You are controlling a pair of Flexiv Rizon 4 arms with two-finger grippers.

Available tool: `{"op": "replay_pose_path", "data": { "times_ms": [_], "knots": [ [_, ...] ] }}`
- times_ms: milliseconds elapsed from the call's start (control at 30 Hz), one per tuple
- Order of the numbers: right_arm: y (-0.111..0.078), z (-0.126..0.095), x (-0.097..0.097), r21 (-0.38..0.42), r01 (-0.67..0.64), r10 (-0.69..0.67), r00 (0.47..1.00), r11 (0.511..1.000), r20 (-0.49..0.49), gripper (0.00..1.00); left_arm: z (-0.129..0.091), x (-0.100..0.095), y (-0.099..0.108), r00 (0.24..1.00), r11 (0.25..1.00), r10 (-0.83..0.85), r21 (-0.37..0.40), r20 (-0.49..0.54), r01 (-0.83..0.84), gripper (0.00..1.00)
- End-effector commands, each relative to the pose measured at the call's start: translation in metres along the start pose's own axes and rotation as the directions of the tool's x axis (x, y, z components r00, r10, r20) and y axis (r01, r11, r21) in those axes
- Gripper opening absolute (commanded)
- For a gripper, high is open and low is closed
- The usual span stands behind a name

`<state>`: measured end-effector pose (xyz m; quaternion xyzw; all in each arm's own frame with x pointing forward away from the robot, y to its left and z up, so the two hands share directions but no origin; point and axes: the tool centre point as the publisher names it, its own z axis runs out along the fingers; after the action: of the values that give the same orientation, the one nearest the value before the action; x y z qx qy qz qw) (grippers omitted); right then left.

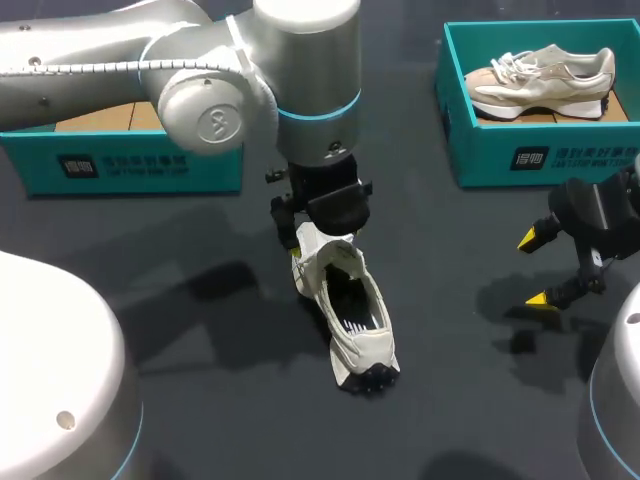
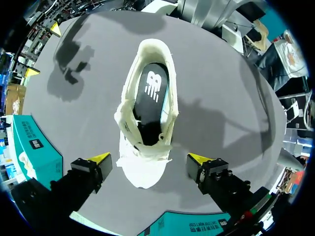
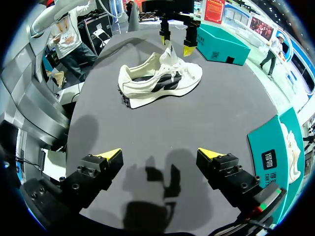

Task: Take the shoe out of the shoebox, open the shoe tongue, remove and reinsert the insole, then place the shoe into the shoebox

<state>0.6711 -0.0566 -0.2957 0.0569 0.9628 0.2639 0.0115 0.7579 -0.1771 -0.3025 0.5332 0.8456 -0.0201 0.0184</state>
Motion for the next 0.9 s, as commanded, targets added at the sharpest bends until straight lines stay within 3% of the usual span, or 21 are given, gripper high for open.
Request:
{"op": "replay_pose_path", "data": {
  "times_ms": [33,167,367,400,533,667,767,900],
  "knots": [
    [0.0,0.001,0.001,0.003,0.0,0.0,1.0,1.0,0.003,1.0,-0.013,0.003,0.02,1.0,0.999,0.017,0.049,0.0,-0.017,1.0],
    [0.0,0.001,0.001,0.003,0.0,0.0,1.0,1.0,0.003,1.0,-0.02,0.0,0.039,0.999,0.993,0.051,0.11,-0.013,-0.049,1.0],
    [0.0,0.001,0.001,0.003,0.0,0.0,1.0,1.0,0.003,1.0,-0.026,-0.006,0.056,0.997,0.989,0.068,0.136,-0.021,-0.064,1.0],
    [0.0,0.001,0.001,0.003,0.0,0.0,1.0,1.0,0.003,1.0,-0.027,-0.008,0.058,0.997,0.988,0.071,0.141,-0.019,-0.068,0.96],
    [0.0,0.001,0.001,0.003,0.0,0.0,1.0,1.0,0.003,1.0,-0.029,-0.011,0.06,0.997,0.985,0.082,0.151,-0.009,-0.079,0.6],
    [0.0,0.001,0.001,0.003,0.0,0.0,1.0,1.0,0.003,1.0,-0.029,-0.015,0.059,0.996,0.986,0.09,0.141,-0.012,-0.088,0.56],
    [0.0,0.001,0.001,0.003,0.0,0.0,1.0,1.0,0.003,1.0,-0.028,-0.018,0.057,0.995,0.985,0.096,0.143,-0.007,-0.094,0.45],
    [0.0,0.001,0.001,0.003,0.0,0.0,1.0,1.0,0.003,1.0,-0.022,-0.022,0.05,0.994,0.982,0.113,0.15,-0.001,-0.111,0.43]
  ]
}}
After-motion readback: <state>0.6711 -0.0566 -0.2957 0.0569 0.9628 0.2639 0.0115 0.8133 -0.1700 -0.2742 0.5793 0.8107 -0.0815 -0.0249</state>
